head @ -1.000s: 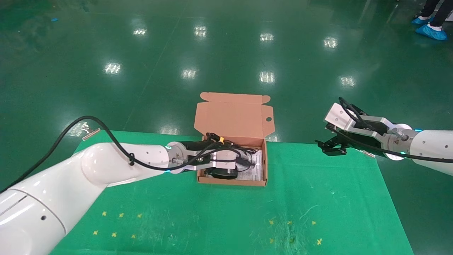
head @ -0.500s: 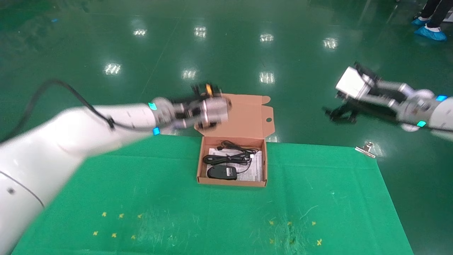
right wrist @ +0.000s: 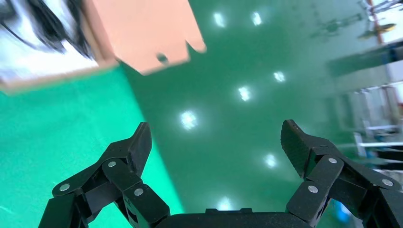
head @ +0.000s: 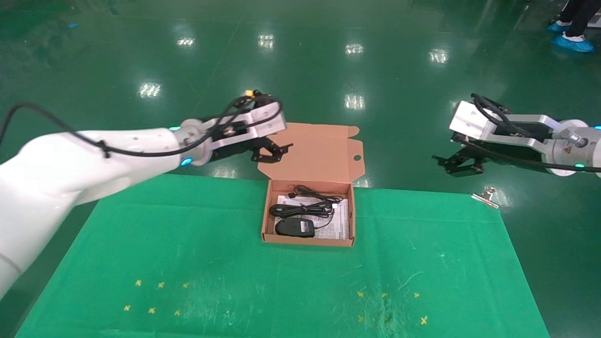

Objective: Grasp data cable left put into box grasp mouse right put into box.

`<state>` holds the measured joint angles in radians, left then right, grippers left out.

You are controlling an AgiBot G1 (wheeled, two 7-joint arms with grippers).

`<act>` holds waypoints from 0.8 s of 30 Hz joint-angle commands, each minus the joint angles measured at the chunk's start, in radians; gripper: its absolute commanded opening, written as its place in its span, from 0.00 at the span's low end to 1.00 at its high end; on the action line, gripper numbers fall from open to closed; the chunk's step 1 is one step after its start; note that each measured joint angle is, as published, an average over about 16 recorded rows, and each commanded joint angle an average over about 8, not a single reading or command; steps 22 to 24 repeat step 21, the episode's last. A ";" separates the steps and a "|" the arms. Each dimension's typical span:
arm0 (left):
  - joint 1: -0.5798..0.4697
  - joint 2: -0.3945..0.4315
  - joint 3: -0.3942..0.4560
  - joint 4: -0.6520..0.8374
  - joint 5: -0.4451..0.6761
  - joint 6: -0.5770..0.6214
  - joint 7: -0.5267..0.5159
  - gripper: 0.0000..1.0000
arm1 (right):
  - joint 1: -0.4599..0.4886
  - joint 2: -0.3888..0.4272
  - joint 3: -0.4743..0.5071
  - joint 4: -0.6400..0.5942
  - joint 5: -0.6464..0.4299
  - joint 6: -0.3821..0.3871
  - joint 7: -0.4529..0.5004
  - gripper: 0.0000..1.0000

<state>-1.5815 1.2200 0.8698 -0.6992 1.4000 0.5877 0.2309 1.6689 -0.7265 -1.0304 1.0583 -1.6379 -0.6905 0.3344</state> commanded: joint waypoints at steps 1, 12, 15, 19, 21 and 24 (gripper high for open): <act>0.020 -0.024 -0.023 -0.023 -0.026 0.036 -0.016 1.00 | -0.023 0.004 0.029 0.009 0.035 -0.031 -0.006 1.00; 0.127 -0.152 -0.148 -0.146 -0.167 0.227 -0.105 1.00 | -0.145 0.028 0.183 0.055 0.221 -0.196 -0.036 1.00; 0.156 -0.188 -0.182 -0.180 -0.206 0.280 -0.129 1.00 | -0.179 0.035 0.226 0.068 0.273 -0.242 -0.044 1.00; 0.191 -0.229 -0.222 -0.220 -0.252 0.342 -0.158 1.00 | -0.218 0.042 0.275 0.083 0.333 -0.296 -0.054 1.00; 0.201 -0.241 -0.234 -0.232 -0.265 0.360 -0.166 1.00 | -0.230 0.045 0.290 0.087 0.351 -0.311 -0.057 1.00; 0.201 -0.241 -0.234 -0.232 -0.265 0.360 -0.166 1.00 | -0.230 0.045 0.290 0.087 0.351 -0.311 -0.057 1.00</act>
